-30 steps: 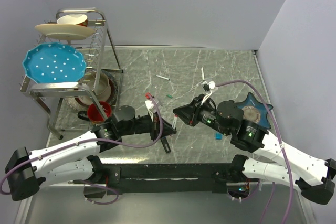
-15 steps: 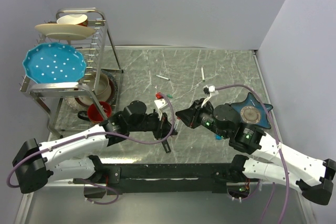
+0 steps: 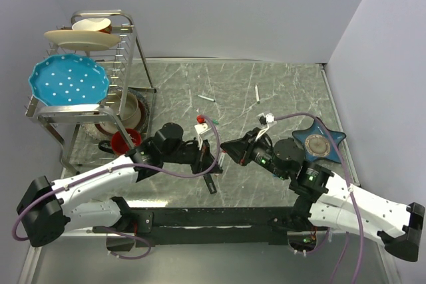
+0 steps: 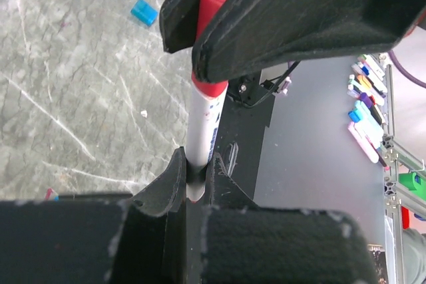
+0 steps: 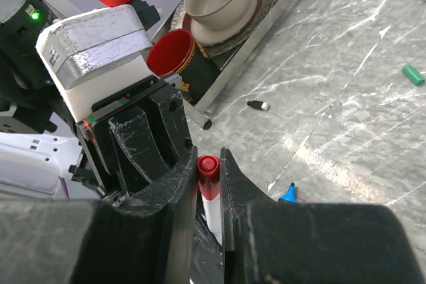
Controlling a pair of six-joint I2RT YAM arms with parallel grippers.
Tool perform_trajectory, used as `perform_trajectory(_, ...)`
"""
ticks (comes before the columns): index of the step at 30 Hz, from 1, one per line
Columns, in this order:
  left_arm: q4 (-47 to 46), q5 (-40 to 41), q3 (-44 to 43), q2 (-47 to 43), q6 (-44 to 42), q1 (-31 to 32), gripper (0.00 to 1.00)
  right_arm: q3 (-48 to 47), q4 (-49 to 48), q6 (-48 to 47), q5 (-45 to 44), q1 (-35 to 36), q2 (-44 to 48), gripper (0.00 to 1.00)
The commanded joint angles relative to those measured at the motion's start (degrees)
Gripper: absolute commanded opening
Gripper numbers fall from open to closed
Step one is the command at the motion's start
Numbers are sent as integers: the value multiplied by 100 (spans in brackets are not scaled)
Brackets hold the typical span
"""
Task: Insert the pens into the pen caps
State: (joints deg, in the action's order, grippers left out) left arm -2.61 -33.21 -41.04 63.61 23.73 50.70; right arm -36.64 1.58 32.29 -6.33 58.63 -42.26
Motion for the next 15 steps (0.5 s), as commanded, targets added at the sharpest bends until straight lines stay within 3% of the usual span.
perform_trajectory(1,-1603,1272,-651,-86,177,-438,1,228,1283,285,1626,509,-396,0)
perform_trajectory(5,-1487,1519,-521,-199,149,-604,1,315,1212,462,1731,649,-607,0)
perform_trajectory(15,-2234,1019,-71,-306,668,-1220,1,377,1230,278,1583,895,-846,0)
